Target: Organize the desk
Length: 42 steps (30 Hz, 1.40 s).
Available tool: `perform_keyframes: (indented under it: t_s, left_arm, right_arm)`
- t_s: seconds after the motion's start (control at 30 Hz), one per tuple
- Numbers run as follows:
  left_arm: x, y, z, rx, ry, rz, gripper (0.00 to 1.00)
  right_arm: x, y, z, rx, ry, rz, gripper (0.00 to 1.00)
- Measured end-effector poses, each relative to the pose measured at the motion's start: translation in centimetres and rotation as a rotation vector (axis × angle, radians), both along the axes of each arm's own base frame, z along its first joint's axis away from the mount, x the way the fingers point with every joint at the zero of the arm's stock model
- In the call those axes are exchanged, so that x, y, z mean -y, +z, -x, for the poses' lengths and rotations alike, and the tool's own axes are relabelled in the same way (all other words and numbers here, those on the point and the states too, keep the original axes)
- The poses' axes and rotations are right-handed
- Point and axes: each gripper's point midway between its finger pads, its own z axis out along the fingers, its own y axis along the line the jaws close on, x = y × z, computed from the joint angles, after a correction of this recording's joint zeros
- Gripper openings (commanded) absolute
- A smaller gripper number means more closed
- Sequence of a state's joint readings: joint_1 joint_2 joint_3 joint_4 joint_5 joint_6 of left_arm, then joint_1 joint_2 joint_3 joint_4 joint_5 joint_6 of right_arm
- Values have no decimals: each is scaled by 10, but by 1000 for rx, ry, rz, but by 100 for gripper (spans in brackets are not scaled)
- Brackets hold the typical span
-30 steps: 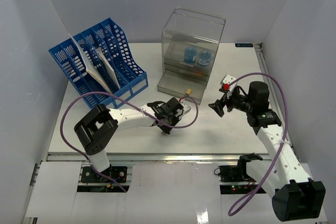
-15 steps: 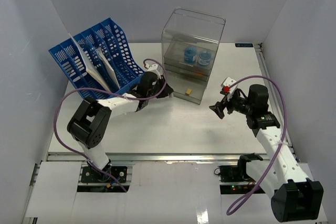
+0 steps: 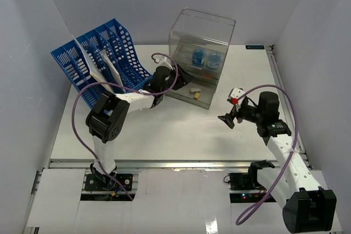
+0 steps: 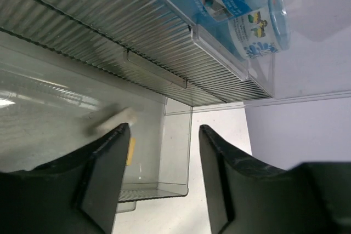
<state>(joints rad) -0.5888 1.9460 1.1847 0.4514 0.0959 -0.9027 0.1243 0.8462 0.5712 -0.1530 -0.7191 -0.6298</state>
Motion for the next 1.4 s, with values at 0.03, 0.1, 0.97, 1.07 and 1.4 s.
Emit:
perform_keyframes:
  t_s: [0.03,0.1,0.97,1.07,1.4]
  left_arm:
    - [0,2,0,8,-2,-3,67]
    - [-1,6,1,29,-9,-12,68]
    - [-156,105,216,587,-136,-287,98]
    - [-166,102,225,578,-106,-284,98]
    - [-173,78,228,491,-91,-302,98]
  right_arm:
    - [-3,-1,4,10,35,5,96]
    - [-9,-2,12,31,111,6,99]
    - [-152,-105,-76,-114,264,504,15]
    - [-148,-119,-106,-131,102,580,17]
    - [-97,-130,-196,-33,-346,706,65]
